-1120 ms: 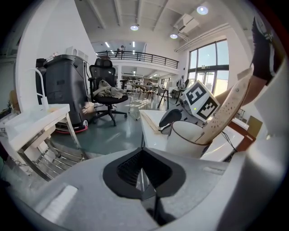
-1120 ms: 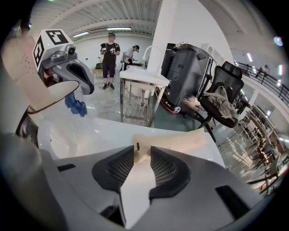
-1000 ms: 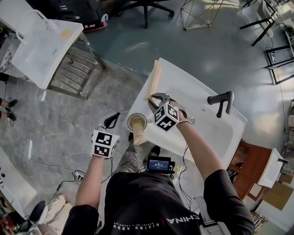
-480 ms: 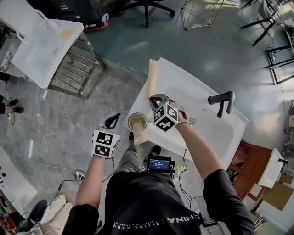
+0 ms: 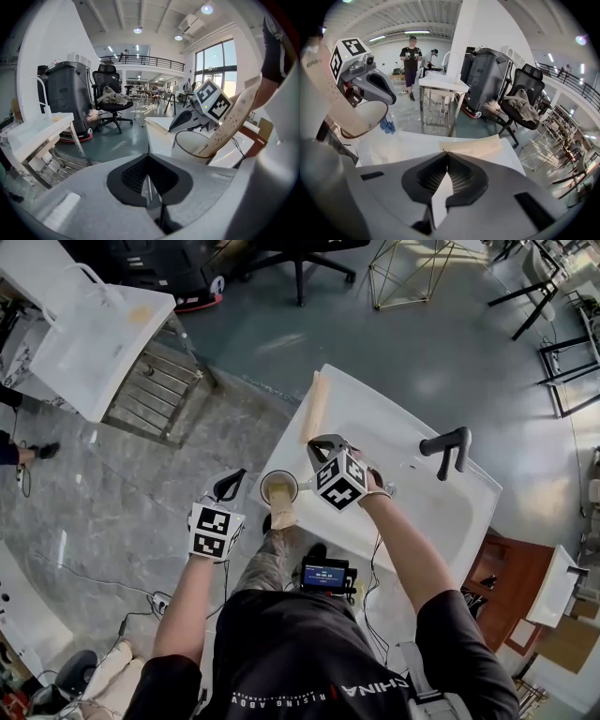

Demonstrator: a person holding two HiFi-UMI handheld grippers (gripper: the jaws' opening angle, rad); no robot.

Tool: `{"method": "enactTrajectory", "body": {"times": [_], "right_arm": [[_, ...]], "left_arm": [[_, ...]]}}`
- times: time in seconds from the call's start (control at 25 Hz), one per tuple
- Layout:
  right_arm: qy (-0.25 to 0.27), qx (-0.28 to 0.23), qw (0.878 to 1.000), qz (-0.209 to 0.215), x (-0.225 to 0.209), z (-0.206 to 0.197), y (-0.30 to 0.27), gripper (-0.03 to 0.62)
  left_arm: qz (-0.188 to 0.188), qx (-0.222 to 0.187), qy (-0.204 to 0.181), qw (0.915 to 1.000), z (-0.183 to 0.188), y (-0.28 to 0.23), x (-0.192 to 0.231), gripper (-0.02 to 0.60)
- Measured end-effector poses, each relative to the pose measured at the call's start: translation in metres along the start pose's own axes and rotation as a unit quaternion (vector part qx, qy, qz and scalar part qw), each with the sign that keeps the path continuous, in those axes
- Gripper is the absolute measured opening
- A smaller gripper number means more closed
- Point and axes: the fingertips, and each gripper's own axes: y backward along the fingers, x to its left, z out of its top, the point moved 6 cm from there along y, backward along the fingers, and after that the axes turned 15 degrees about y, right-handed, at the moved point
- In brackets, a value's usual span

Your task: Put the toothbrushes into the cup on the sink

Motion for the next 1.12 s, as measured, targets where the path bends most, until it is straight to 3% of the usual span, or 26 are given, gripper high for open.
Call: {"method": "enactTrajectory", "body": {"times": [0.68,1.12], "right_arm": [[-0.003,-0.027,0.998,-0.058,-0.007,0.026,0.116,0.014],[0.021,-0.039,0.998,-0.050,0.013,0.024,0.165,0.014]], "left_arm": [[0.023,-0.066,-0.030,0.9971,0.026,0.051,-0.041,0.005],[0.037,-0.081,-0.041,0.9952,0.020,0.075,-0.070,0.005]]}}
